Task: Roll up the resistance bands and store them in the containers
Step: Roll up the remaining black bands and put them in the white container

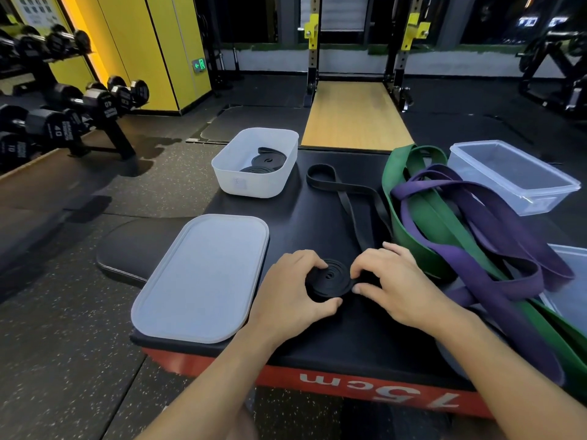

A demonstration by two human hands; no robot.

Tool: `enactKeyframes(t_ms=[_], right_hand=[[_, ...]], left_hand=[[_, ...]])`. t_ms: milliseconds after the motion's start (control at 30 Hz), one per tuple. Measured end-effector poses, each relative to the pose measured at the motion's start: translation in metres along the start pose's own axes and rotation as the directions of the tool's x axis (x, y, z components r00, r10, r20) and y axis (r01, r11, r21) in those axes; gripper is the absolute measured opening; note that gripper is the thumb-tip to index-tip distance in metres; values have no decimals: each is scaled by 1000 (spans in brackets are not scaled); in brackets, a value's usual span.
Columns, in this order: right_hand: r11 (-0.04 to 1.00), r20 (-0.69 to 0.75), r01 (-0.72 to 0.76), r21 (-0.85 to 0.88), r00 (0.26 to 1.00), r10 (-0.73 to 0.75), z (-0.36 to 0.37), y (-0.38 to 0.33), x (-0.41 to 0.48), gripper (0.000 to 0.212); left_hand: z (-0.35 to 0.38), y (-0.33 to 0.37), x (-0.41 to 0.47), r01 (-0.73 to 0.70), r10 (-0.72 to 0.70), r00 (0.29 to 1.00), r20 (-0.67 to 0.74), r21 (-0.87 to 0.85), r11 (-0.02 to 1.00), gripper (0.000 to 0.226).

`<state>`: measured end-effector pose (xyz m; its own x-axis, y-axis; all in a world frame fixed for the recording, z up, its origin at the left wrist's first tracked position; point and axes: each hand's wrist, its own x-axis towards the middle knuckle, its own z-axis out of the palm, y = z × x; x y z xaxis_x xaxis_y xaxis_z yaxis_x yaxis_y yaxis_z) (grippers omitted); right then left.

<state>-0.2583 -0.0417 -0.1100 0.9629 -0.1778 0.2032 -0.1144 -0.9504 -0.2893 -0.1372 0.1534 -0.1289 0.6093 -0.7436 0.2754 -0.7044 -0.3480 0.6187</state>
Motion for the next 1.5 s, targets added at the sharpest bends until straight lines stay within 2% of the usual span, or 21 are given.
enactKeyframes(t_ms=[133, 267, 333, 467, 600, 733, 833, 900, 1067, 1300, 1500], right_hand=[[992, 30, 115, 50, 993, -116, -4, 0, 1, 21], [982, 28, 180, -64, 983, -179, -1, -2, -4, 20], [989, 26, 145, -32, 989, -144, -5, -3, -3, 34], [989, 95, 72, 129, 992, -85, -10, -5, 4, 76], [987, 138, 71, 146, 986, -92, -5, -6, 8, 87], [993, 175, 30, 114, 983, -49, -5, -6, 13, 93], [998, 212, 48, 47, 976, -56, -6, -7, 17, 92], [999, 184, 48, 4, 982, -48, -7, -8, 19, 90], [1000, 76, -5, -24, 997, 7, 2, -14, 20, 85], [987, 108, -86, -139, 989, 102, -8, -30, 9, 85], [1000, 188, -6, -26, 982, 11, -15, -11, 11, 74]], left_hand=[[-1, 0, 0, -40, 39, 999, 20, 17, 999, 49], [-2, 1, 0, -59, 58, 997, 49, 34, 998, 54], [-4, 3, 0, -64, 62, 995, 74, 27, 998, 58], [-5, 2, 0, -46, 45, 991, 128, 5, 999, 63], [-4, 0, -2, -81, 81, 989, 124, -10, 997, 60], [-3, 0, -2, -54, 56, 987, 152, -20, 998, 54], [-3, -1, -1, -32, 38, 986, 165, -39, 999, 53], [-4, -1, 0, -24, 34, 985, 170, -57, 998, 51], [-3, -1, -1, -35, 47, 989, 140, -88, 996, 25], [-3, -2, -1, -79, 87, 985, 146, -57, 995, 26], [-2, -3, -1, -102, 110, 981, 161, -53, 993, 28]])
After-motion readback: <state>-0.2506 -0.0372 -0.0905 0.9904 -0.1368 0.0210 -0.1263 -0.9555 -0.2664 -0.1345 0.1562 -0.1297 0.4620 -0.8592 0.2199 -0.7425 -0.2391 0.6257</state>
